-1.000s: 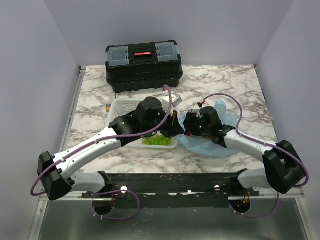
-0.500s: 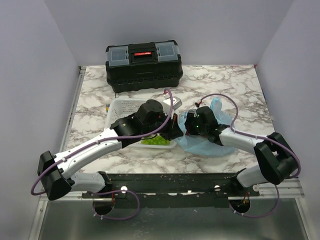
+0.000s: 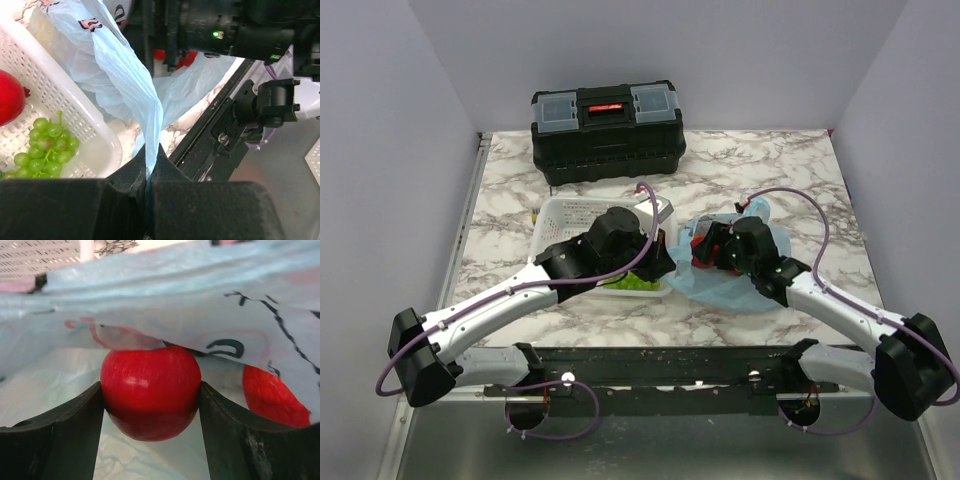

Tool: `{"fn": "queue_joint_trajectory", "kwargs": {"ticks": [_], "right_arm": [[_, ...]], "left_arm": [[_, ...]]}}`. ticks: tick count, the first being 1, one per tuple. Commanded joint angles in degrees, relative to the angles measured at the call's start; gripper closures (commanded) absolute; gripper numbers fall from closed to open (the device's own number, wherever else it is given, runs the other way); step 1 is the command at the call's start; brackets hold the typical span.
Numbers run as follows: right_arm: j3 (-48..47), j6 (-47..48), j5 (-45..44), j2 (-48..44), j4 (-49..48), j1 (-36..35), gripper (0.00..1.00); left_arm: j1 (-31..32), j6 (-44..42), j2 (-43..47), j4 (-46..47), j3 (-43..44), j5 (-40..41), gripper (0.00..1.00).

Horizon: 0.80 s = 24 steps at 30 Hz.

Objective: Take the fake fruits out of the plastic bag
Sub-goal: Take out the fake fruit from the plastic bag.

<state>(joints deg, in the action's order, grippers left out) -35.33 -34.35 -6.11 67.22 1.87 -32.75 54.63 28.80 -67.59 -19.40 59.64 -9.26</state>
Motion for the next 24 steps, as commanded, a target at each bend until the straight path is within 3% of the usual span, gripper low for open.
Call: {"fn": "queue_joint_trajectory", "kwargs": {"ticks": [1, 12, 24], "right_arm": [[1.41, 0.86, -4.08, -4.41, 7.65, 0.26, 0.59], [-3.22, 0.53, -2.29, -15.58, 16.39, 0.23, 0.66], [-9.89, -2.32, 7.89, -16.16, 14.18, 0.24, 0.74]], "left_arm": [[0.39, 0.47, 0.80, 1.17, -1.09, 3.37, 1.00], [0.39, 3.04, 1.31, 3.95, -4.25, 1.90, 1.00], [0.37, 5.22, 4.04, 7.18, -9.71, 1.01, 1.00]]}}
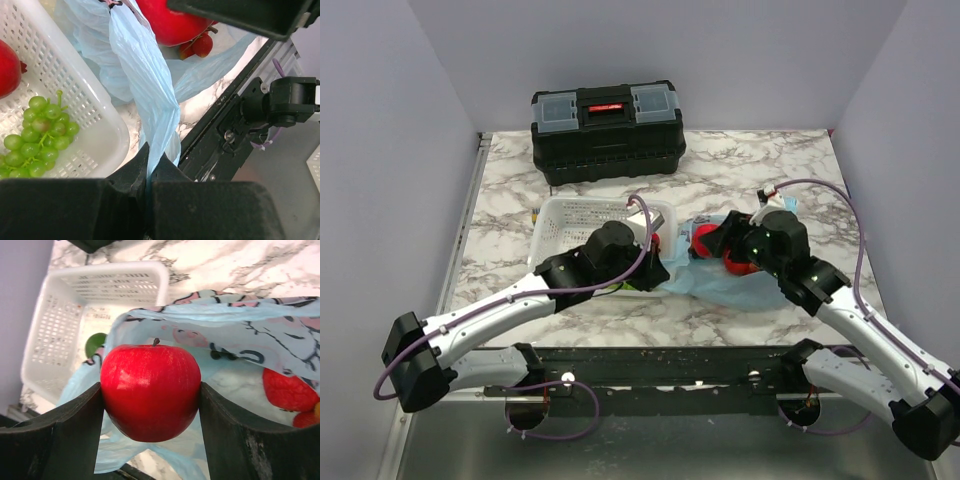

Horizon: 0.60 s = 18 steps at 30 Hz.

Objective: Take the fake fruits out of the plastic bag
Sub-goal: Take out the fake fruit from the plastic bag, then place the fake fruit in the bin.

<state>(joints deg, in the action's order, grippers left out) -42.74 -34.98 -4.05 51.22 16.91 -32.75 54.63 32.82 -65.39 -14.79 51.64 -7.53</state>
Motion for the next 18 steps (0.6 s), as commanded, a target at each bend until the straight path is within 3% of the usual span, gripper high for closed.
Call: {"fn": "queue_joint_trajectory", "kwargs": {"ticks": [1, 9, 18], "right_arm": [[-2.73, -2.01, 6.57, -0.23, -1.39, 0.24, 0.74], [-6.55, -3.50, 11.29, 1.68, -5.79, 0.24, 0.79], [-12.05, -3.45, 16.57, 12.15, -12.66, 0.24, 0.81]], "left_arm": [[0.39, 1.26, 2.00, 3.01, -2.07, -0.79, 1.00], [0.36, 1.37, 3.42, 6.22, -5.24, -1.72, 1.00], [0.37, 1.11, 4.07, 9.36, -7.13, -4.31, 1.00]]}}
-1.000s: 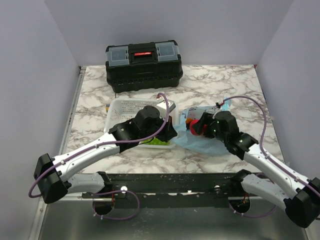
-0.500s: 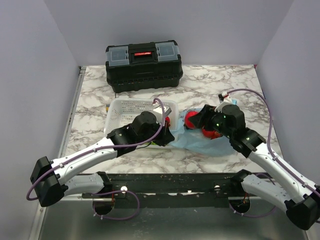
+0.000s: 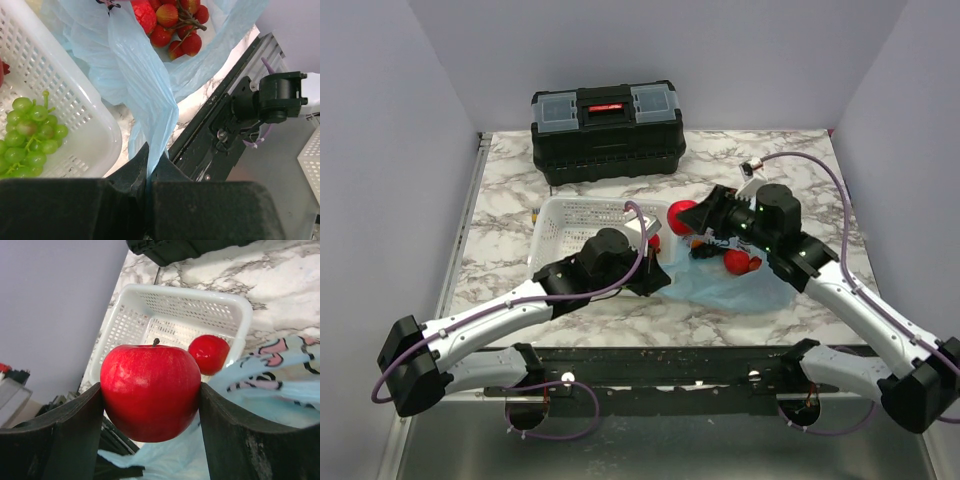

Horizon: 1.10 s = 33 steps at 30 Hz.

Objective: Take the fake fruits out of the plastic bag
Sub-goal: Place the fake fruit in the bin.

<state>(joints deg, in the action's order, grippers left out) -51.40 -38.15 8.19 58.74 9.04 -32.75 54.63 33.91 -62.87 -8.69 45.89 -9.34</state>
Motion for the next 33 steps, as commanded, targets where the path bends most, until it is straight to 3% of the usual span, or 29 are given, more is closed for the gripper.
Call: {"fn": "queue_joint_trajectory", "kwargs": {"ticks": [1, 15, 25, 33], "right_arm": [[-4.01, -0.36, 4.93, 6.29, -5.64, 0.23, 0.82], [-14.16, -1.05, 8.03, 25.22, -10.88, -1.54, 0.81], [-17.80, 0.60, 1.27, 35.78, -9.89, -6.84, 0.79], [-21.77, -0.01, 0.76, 43.70, -9.17, -7.14, 0.67]], "left_arm": [[0.39, 0.06, 1.65, 3.40, -1.49, -2.62, 1.00], [0.39, 0.62, 2.36, 4.82, -3.17, -3.71, 1.00], [0.33, 0.26, 3.04, 3.94, -3.26, -3.88, 1.00], [0.36, 1.13, 2.74, 4.88, -3.85, -4.54, 1.00]]}}
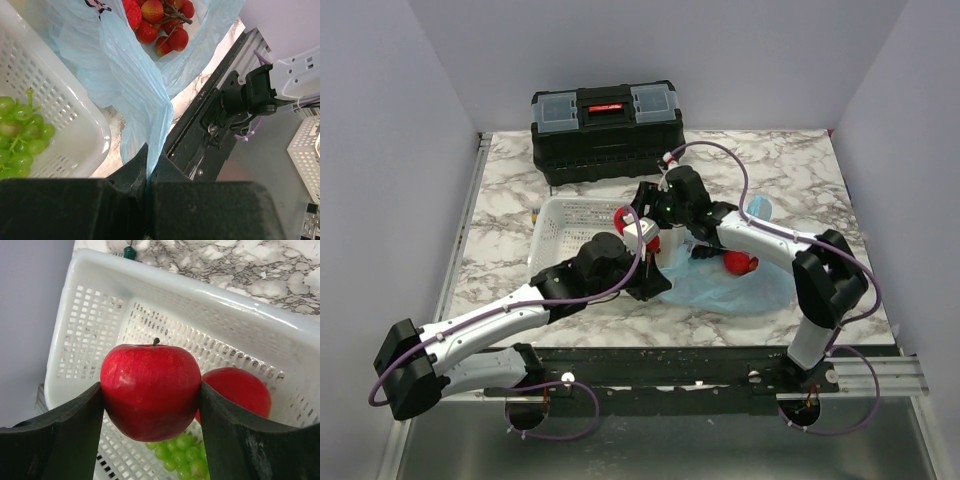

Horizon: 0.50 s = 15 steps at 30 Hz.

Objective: Take the fake fruits out of the plastic bag
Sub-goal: Place the fake fruit in the bin.

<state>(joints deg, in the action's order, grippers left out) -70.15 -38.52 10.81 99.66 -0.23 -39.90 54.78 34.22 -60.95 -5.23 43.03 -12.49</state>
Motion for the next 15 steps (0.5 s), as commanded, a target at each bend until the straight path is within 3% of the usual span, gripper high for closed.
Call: {"fn": "queue_joint_trajectory", "kwargs": {"ticks": [1, 10, 15], "right_arm": [[-3.50, 0.53, -1.97, 3.37, 0.10, -0.07, 0.64], [-6.23, 1.92, -2.42, 6.87, 3.45, -1.08, 0.33], [-6.46, 2.63, -3.08, 6.69, 3.82, -1.30, 0.25]], "left_arm": [[0.23, 0.85, 0.83, 1.45, -1.06, -1.34, 1.00], [0.23, 0.59, 0.45, 0.97, -0.60, -0.78, 1.00], [0.23, 0.61, 0.15, 0.93, -0.49, -0.96, 1.00]]}}
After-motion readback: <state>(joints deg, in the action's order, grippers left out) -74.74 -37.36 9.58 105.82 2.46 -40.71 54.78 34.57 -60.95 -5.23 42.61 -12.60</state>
